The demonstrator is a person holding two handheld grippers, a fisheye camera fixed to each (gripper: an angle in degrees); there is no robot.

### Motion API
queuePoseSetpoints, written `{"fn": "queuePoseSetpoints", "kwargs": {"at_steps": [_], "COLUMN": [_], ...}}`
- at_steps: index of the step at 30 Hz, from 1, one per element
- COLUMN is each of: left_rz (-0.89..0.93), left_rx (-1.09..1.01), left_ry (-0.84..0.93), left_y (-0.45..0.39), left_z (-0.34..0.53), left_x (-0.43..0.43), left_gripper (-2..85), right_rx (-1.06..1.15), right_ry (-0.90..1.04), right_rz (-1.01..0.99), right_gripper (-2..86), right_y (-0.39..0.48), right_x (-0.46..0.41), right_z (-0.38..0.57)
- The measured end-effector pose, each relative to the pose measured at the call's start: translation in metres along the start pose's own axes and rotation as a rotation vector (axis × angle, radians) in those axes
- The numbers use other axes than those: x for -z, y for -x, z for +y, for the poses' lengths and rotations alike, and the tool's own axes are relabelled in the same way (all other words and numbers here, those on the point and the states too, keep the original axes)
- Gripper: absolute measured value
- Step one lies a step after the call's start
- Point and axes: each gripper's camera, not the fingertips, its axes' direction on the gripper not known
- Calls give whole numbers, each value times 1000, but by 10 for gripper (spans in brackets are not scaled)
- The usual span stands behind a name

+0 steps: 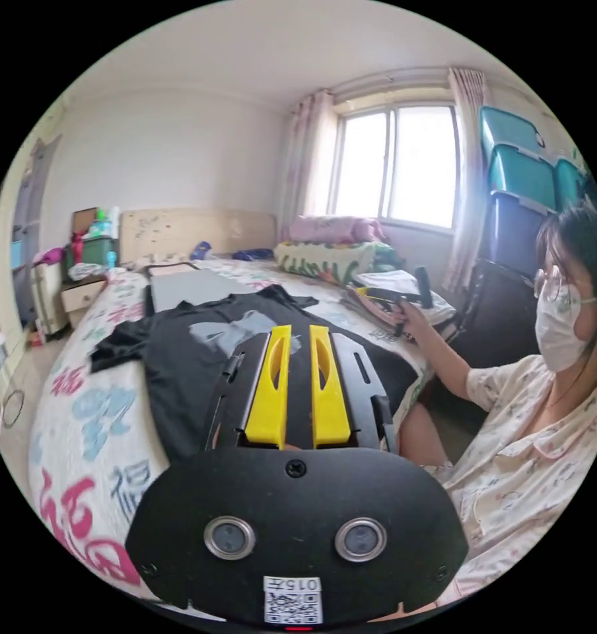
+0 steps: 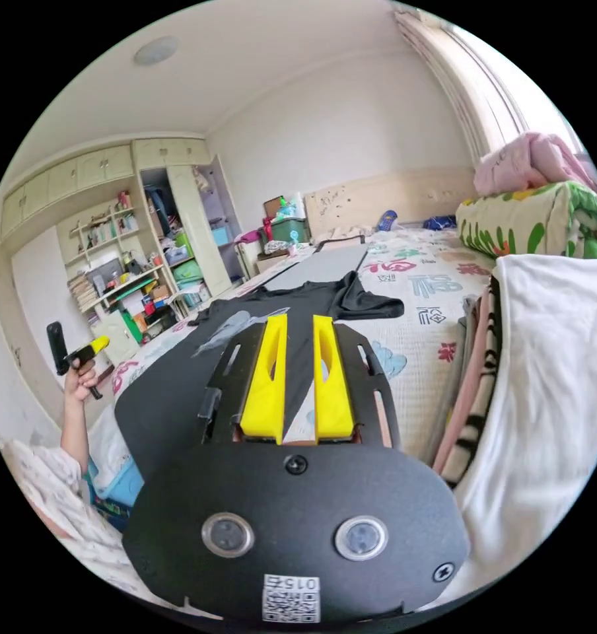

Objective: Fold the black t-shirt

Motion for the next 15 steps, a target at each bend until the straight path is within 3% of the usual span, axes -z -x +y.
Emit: {"fn": "queuePoseSetpoints", "kwargs": {"at_steps": [3, 9, 15], "left_rz": [121, 132, -3], "left_rx": [20, 164, 187], "left_ry": [108, 279, 484], "left_y": [10, 38, 48], "left_z": [-73, -183, -239], "left_x": [-107, -337, -547], "left_gripper": [64, 77, 90], "right_rx": [-210, -402, -455], "right_ry": [10, 134, 225], "right_rz": [5, 80, 61], "right_gripper": [77, 95, 108], "right_y": [-29, -58, -66], "right_x": [-43, -114, -146], "right_z": [-53, -134, -153]}}
